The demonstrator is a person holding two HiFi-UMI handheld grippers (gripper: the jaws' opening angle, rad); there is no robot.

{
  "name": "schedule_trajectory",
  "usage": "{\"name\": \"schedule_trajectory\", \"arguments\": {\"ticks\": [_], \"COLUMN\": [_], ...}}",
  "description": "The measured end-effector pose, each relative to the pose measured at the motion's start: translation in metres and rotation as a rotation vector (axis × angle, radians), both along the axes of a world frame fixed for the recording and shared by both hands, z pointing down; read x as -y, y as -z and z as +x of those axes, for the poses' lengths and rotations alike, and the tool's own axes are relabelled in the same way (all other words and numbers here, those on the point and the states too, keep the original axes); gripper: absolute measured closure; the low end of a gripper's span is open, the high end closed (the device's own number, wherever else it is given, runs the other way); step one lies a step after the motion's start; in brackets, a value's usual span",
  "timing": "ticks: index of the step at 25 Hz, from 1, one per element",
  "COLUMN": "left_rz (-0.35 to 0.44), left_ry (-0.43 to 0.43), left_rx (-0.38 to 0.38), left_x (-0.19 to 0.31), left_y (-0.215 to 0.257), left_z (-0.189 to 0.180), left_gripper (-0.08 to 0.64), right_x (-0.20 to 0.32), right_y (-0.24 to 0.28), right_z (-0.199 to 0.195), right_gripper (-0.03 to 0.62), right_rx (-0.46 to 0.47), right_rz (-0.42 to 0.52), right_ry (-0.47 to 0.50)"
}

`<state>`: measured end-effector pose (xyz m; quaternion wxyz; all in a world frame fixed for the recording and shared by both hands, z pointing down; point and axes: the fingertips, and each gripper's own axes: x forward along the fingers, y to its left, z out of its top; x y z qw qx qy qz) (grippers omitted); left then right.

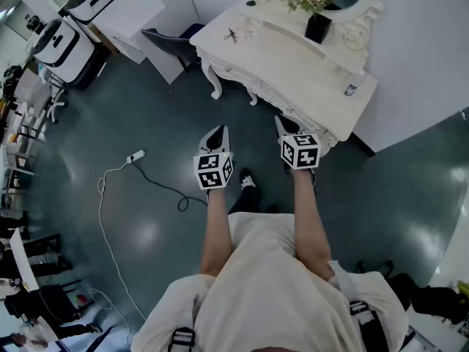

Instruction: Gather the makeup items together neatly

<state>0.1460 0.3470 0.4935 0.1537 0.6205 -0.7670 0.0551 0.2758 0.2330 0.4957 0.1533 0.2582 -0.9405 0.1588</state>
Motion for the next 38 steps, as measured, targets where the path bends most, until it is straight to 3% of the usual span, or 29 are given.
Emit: {"name": "schedule_trajectory", "arguments": {"ticks": [15, 26, 33, 38], "left_rz": [0.014, 0.048, 0.091, 0.072], "left_ry": [-0.008, 0.008, -0.048, -0.098], "left_rx": [-0.022, -0.024, -0.030, -0.041], "left_x": [0.038, 0.103, 0.158, 0.180], "left_y": [-0.002, 0.011, 0.031, 0.019], "left_z": [-0.051, -0.131, -0.163, -0.174], "left_gripper": [0.545, 0.545, 0.545, 0.545], "right_x": [0.044, 0.097, 0.138, 0.163], "right_y": [-0.005, -0.004, 0.018, 0.011], "right_z": [-0.050, -0.123, -0.160, -0.168], "right_gripper": [0.552, 0.552, 0.551, 0.551], "right_rx": [0.008, 0.030, 0.055, 0.043], "right_rz": [0.005, -0.040, -0.022, -0.029], "right_ry": [-0.038, 0.010, 0.014, -0.023]}}
